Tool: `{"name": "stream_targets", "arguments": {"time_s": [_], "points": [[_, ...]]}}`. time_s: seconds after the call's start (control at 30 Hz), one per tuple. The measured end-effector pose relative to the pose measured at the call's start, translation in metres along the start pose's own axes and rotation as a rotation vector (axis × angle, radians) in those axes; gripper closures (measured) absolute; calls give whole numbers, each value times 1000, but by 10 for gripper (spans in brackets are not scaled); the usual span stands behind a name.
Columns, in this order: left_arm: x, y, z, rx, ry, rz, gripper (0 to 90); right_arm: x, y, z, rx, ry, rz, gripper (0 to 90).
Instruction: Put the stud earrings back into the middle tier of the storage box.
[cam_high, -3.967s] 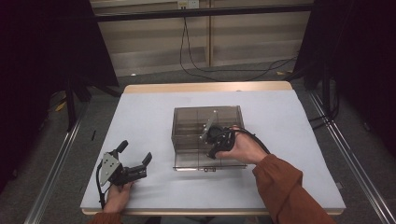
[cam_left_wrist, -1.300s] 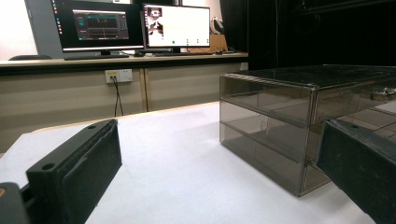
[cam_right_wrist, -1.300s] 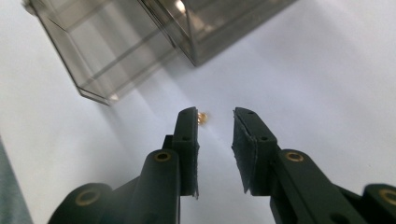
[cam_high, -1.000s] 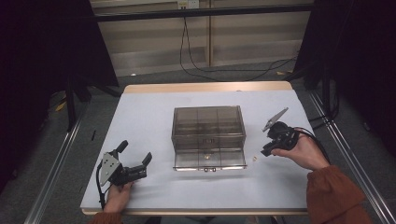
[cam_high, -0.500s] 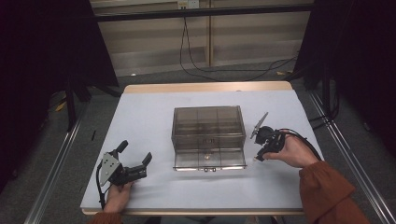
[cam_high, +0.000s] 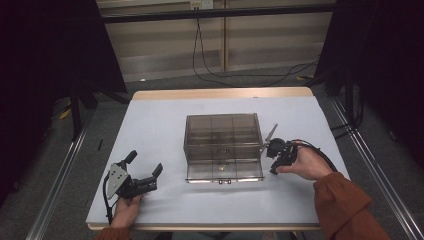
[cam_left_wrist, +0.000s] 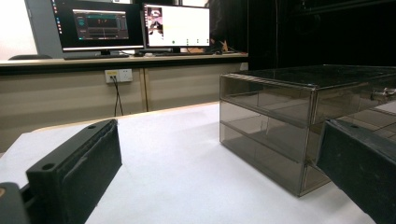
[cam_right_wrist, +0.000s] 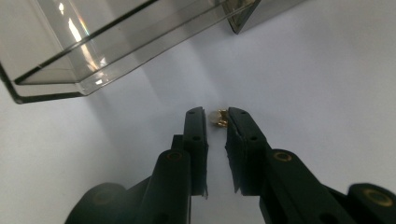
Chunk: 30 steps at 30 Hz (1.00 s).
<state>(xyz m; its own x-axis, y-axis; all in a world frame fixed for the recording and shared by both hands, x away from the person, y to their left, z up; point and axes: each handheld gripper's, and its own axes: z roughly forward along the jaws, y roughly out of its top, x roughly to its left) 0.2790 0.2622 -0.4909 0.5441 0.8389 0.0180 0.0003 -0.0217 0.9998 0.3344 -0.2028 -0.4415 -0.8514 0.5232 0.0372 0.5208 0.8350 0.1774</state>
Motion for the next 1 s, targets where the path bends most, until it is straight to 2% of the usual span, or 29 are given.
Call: {"name": "stream_targets", "arguments": {"time_s": [0.2, 0.27, 0.3, 0.53, 0.67, 0.8, 0.87, 0.97, 1.0], "points": [[0, 0, 0, 0, -1, 0, 0, 0, 1, 2, 8, -10, -1, 789], [0, 0, 0, 0, 0, 0, 0, 0, 2, 4, 13, -9, 4, 805], [0, 0, 0, 0, -1, 0, 0, 0, 2, 5, 14, -11, 8, 840], [0, 0, 0, 0, 0, -1, 0, -1, 1, 4, 9, -7, 12, 866], [0, 0, 0, 0, -1, -2, 0, -2, -2, 4, -11, 9, 23, 867], [0, 0, 0, 0, -1, -2, 0, -2, -2, 2, -21, 5, 22, 867], [0, 0, 0, 0, -1, -2, 0, -1, -2, -2, -51, 10, 21, 867], [0, 0, 0, 0, -1, -2, 0, 1, -3, -4, -64, 16, 28, 867], [0, 0, 0, 0, -1, -2, 0, 1, -4, -6, -86, 18, 33, 867]]}}
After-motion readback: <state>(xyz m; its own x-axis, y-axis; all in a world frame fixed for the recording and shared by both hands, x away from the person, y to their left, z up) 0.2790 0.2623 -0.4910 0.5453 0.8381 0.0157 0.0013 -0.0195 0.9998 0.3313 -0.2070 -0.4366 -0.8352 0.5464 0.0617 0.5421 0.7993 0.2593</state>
